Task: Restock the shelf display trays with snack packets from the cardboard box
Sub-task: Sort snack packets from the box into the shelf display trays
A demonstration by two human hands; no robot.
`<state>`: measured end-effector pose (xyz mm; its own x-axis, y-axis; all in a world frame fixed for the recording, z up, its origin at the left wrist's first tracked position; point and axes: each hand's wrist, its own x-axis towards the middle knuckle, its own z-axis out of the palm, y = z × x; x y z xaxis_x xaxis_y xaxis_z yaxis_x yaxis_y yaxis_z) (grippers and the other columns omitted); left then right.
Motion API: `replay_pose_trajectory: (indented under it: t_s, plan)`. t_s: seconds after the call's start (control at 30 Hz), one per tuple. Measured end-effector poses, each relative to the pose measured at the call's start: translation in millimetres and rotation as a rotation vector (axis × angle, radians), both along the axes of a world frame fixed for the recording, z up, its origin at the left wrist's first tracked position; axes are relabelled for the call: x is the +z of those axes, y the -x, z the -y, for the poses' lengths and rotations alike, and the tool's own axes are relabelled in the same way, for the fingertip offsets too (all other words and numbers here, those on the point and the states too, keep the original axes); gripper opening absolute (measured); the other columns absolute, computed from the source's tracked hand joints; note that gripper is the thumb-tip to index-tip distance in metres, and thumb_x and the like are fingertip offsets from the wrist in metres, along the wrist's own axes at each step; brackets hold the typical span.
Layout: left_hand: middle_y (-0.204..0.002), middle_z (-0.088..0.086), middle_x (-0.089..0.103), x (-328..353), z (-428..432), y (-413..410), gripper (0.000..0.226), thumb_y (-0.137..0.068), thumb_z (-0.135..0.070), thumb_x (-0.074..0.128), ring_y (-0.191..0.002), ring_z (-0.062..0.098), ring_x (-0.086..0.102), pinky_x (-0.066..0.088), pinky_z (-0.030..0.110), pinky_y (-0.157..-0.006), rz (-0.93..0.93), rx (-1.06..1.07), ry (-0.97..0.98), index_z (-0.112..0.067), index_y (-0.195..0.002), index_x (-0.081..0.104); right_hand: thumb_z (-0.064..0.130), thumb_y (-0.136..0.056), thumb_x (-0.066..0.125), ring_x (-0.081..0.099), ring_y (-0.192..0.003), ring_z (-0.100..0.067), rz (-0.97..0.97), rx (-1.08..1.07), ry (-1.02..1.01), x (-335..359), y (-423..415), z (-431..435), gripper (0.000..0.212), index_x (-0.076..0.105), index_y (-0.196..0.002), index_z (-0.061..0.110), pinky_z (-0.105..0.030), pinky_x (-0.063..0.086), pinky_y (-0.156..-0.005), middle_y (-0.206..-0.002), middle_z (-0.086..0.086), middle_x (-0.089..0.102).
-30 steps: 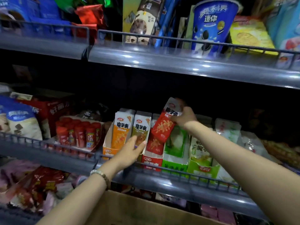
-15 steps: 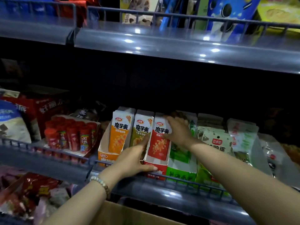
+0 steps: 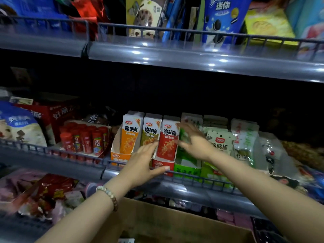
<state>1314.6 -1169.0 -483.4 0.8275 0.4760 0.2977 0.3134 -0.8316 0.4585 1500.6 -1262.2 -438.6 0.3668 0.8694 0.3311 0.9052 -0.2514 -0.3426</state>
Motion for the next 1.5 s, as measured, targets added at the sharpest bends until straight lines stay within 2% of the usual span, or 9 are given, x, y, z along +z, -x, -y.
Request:
replay_pose_trajectory:
  t_s: [0.13,0.4,0.63,0.7,0.87,1.13,1.27,1.37,1.5]
  plan:
    - [-0.155,-0.014,0.020,-6.5,30.9,31.6,0.086,-0.077,-0.075,0.033,-0.142,0.007,0.019,0.023,0.031,-0.116,-0.044,-0.017,-0.025,-0.032,-0.150,0.018,0.040,-0.091,0.054,0.038,-0.132,-0.009,-0.129,0.127,-0.039,-8.6,32.2,64.5,0.052,0.039,-0.139,0.031,-0.030,0.030,-0.111,-0.145,0.010,0.040]
    - [-0.148,-0.006,0.037,-79.3,87.9,85.1,0.084,-0.080,-0.079,0.026,-0.137,0.012,0.030,0.025,0.029,-0.113,-0.181,-0.025,0.088,-0.027,-0.146,0.032,0.024,-0.078,0.075,0.041,-0.125,0.005,-0.515,0.161,0.052,-114.2,77.1,163.8,0.056,0.052,-0.130,0.022,-0.004,0.029,-0.102,-0.139,0.010,0.044]
    - [-0.151,0.003,0.034,-182.4,117.7,92.7,0.083,-0.083,-0.073,0.032,-0.138,0.022,0.031,0.031,0.036,-0.111,-0.634,-0.035,0.286,-0.022,-0.149,0.026,0.031,-0.080,0.074,0.040,-0.132,-0.018,-0.831,-0.037,0.508,-249.4,109.4,199.3,0.065,0.044,-0.135,0.016,-0.018,0.032,-0.100,-0.140,0.000,0.043]
    - [-0.153,0.004,0.032,-204.7,126.0,92.6,0.080,-0.087,-0.068,0.036,-0.139,0.022,0.030,0.030,0.032,-0.110,-0.730,-0.029,0.341,-0.019,-0.149,0.025,0.048,-0.069,0.079,0.043,-0.130,-0.023,-0.926,-0.171,0.630,-276.7,117.5,208.7,0.082,0.045,-0.134,0.014,-0.025,0.034,-0.106,-0.137,-0.002,0.047]
    - [-0.156,0.002,0.024,-236.6,137.9,98.1,0.083,-0.087,-0.070,0.035,-0.141,0.021,0.027,0.025,0.031,-0.113,-0.896,-0.040,0.407,-0.018,-0.151,0.019,0.063,-0.068,0.071,0.042,-0.129,-0.021,-0.788,-0.171,0.905,-312.0,119.7,225.7,0.085,0.045,-0.136,0.020,-0.028,0.034,-0.105,-0.142,-0.001,0.044]
    - [-0.157,0.002,0.019,-252.4,158.8,123.0,0.080,-0.089,-0.068,0.032,-0.143,0.021,0.019,0.022,0.034,-0.115,-0.862,-0.087,0.327,-0.018,-0.151,0.018,0.053,-0.062,0.080,0.044,-0.118,-0.021,-0.565,-0.075,0.739,-332.8,150.5,239.5,0.070,0.047,-0.116,0.025,-0.029,0.041,-0.096,-0.132,-0.002,0.044]
    - [-0.157,0.001,0.020,-252.1,162.8,127.5,0.080,-0.089,-0.068,0.032,-0.144,0.019,0.018,0.020,0.034,-0.116,-0.854,-0.089,0.372,-0.019,-0.151,0.018,0.055,-0.065,0.076,0.026,-0.136,-0.024,-0.440,-0.020,0.830,-328.3,150.4,243.4,0.072,0.049,-0.123,0.020,-0.033,0.027,-0.110,-0.145,-0.006,0.031]
    - [-0.157,0.001,0.019,-249.0,165.4,128.8,0.079,-0.090,-0.067,0.032,-0.144,0.019,0.017,0.019,0.034,-0.116,-0.851,-0.092,0.360,-0.018,-0.150,0.019,0.056,-0.065,0.075,0.028,-0.132,-0.021,-0.432,0.000,0.807,-324.0,152.5,244.1,0.039,0.054,-0.083,0.028,-0.032,0.028,-0.107,-0.133,-0.001,0.039]
    - [-0.157,0.002,0.021,-249.4,163.4,129.8,0.079,-0.089,-0.067,0.030,-0.144,0.020,0.018,0.020,0.037,-0.117,-0.859,-0.076,0.377,-0.017,-0.150,0.021,0.043,-0.068,0.079,0.029,-0.130,-0.020,-0.405,0.071,0.830,-326.4,148.9,246.2,0.029,0.068,-0.085,0.023,-0.033,0.026,-0.106,-0.134,0.003,0.041]
